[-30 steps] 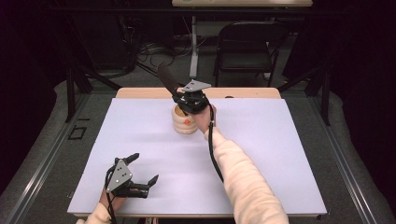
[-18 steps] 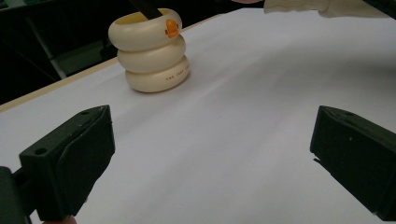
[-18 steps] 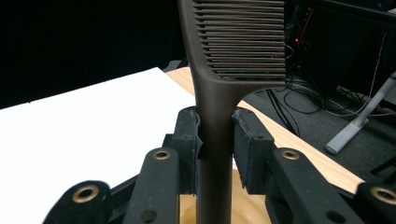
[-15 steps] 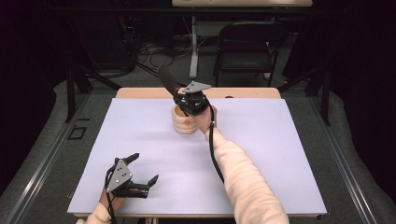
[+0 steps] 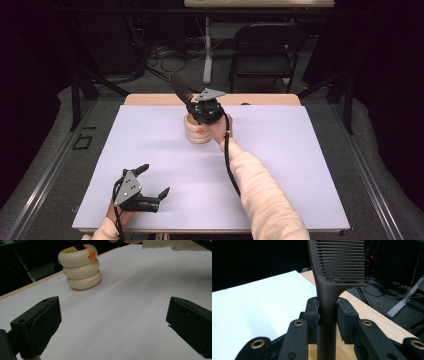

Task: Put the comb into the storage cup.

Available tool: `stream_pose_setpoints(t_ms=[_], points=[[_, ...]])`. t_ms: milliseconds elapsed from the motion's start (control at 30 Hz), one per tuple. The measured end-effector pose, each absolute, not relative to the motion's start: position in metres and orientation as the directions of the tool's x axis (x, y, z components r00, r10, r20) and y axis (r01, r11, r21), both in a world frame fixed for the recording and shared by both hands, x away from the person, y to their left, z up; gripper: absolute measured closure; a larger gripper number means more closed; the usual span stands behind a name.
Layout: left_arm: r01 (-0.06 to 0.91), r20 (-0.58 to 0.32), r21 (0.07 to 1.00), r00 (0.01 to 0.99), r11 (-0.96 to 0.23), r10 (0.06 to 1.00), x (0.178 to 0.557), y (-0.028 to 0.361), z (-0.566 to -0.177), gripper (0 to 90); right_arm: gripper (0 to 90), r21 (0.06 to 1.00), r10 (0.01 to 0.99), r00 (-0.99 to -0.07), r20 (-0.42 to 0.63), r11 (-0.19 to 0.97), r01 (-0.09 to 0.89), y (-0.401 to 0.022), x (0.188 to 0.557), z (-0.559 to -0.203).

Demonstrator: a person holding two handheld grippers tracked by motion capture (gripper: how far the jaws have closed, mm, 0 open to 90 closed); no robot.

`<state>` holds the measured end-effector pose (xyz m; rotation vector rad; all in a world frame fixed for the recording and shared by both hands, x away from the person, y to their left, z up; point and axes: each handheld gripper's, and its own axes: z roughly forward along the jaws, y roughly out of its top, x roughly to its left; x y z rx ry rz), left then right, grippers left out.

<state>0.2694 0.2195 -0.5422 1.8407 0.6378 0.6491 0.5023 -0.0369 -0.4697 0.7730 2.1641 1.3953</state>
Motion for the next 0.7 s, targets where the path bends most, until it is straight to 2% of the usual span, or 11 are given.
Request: stream_pose_setpoints(t_ms=[700], points=[[0.128, 0.139, 0.938, 0.712, -0.323, 0.688, 0.2694, 0.2193, -0.5422, 0.0, 72.2, 0.908, 0.666, -0.743, -0.068, 0.349, 0.231, -0.0375, 0.5042, -0.475]])
